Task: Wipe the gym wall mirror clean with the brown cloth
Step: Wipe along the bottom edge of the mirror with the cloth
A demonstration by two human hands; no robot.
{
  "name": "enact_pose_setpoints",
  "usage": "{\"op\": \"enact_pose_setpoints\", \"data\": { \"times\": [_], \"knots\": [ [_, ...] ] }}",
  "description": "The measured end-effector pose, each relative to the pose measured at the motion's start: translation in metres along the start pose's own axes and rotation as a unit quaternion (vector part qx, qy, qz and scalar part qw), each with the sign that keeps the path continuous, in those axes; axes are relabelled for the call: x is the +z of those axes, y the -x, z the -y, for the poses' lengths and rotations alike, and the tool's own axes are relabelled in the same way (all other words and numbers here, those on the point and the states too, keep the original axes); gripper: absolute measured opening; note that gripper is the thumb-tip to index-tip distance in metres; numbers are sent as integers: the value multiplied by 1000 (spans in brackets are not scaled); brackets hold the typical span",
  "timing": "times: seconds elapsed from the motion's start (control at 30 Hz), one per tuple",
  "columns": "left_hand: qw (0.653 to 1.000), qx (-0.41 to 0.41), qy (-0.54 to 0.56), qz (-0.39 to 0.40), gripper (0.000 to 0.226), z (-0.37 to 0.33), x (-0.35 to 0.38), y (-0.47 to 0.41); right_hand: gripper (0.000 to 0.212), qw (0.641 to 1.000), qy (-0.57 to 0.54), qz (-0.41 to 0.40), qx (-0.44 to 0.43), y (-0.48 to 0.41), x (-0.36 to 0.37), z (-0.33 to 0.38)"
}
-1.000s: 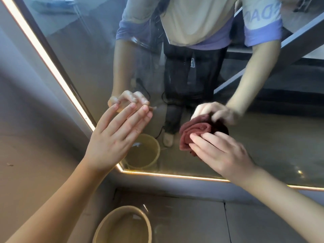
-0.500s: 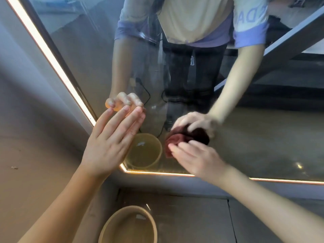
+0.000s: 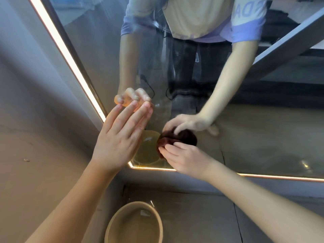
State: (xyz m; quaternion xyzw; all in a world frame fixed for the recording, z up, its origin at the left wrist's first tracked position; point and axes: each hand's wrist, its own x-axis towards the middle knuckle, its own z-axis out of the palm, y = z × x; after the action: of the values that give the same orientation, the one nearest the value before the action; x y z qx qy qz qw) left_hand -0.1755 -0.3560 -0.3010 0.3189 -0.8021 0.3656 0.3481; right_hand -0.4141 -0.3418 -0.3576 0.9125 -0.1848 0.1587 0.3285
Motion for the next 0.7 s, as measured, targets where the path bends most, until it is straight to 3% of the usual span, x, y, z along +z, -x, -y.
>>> {"op": "enact_pose_setpoints", "data": {
  "times": [0.2,0.47,0.6,0.7],
  "knots": [
    [1000,1,-1,9,46,7,3,7,19,998,23,-32,57,36,-27,-23],
    [999,20,-32,10,57,12,1,19,24,972,43,-134,187,-28,-60,-39],
    [999,20,-43,16,62,10,-3,23,25,986,36,-90,137,-25,-62,-37],
    [999,8,-27,21,63,9,-2,26,21,966,64,-147,203,-29,-81,-52]
  ]
}}
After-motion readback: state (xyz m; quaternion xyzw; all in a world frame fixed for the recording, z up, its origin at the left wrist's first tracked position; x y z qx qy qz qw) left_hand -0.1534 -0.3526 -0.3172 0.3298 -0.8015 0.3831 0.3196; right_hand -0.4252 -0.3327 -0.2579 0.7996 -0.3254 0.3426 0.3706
